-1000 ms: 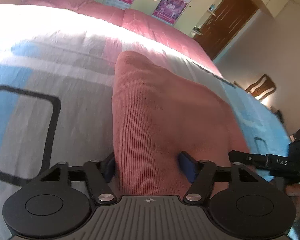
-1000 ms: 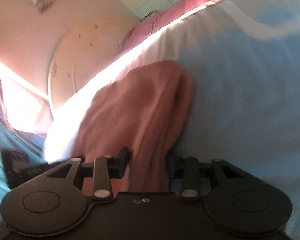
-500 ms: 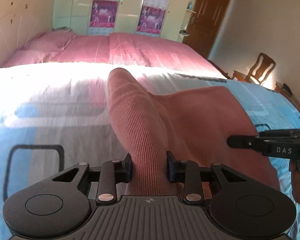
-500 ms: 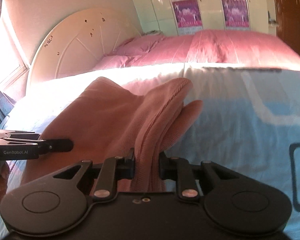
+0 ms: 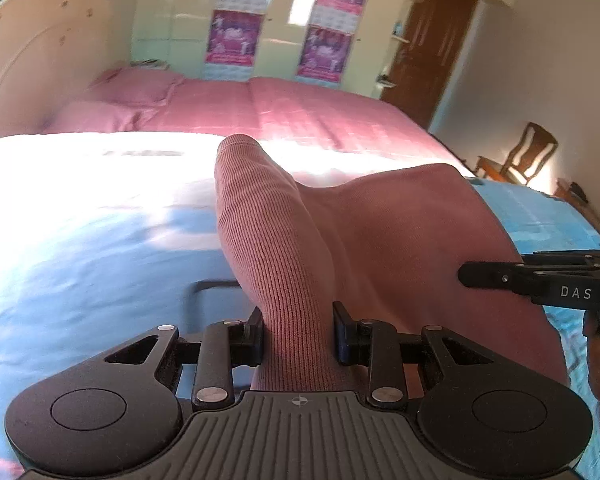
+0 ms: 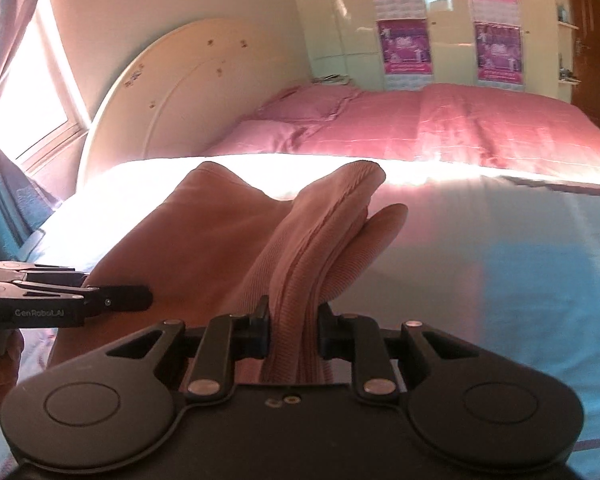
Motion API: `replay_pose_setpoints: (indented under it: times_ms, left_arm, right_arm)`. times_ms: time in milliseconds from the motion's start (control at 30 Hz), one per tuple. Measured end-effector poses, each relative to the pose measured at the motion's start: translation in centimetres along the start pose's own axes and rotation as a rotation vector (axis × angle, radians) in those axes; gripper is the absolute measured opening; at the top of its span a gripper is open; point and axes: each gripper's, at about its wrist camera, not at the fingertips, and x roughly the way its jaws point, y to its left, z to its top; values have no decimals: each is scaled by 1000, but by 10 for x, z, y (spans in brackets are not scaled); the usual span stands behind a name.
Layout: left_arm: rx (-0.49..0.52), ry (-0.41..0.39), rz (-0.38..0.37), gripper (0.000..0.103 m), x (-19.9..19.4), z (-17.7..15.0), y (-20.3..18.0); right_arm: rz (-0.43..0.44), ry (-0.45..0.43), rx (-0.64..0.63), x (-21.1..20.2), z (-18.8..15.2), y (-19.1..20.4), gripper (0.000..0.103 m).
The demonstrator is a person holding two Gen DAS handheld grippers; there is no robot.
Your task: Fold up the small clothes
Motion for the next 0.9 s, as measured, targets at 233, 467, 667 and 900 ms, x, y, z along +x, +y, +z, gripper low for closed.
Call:
replay_pose_setpoints:
  times_ms: [233, 467, 667, 900]
  left_arm:
    - [-48, 52, 27, 32, -20, -24, 98]
    - [-95, 65, 2, 57, -6, -53, 147]
    - [-57, 71, 2, 61, 8, -63, 145]
    - [0, -37, 26, 61, -39, -49, 146]
  right_arm:
    - [46, 49, 13, 54, -8, 70, 20]
    - [-5, 113, 55, 86, -29, 84, 20]
    - [-64, 121, 101, 87, -44, 64, 24]
    - [-133, 53, 45, 61, -34, 86, 27]
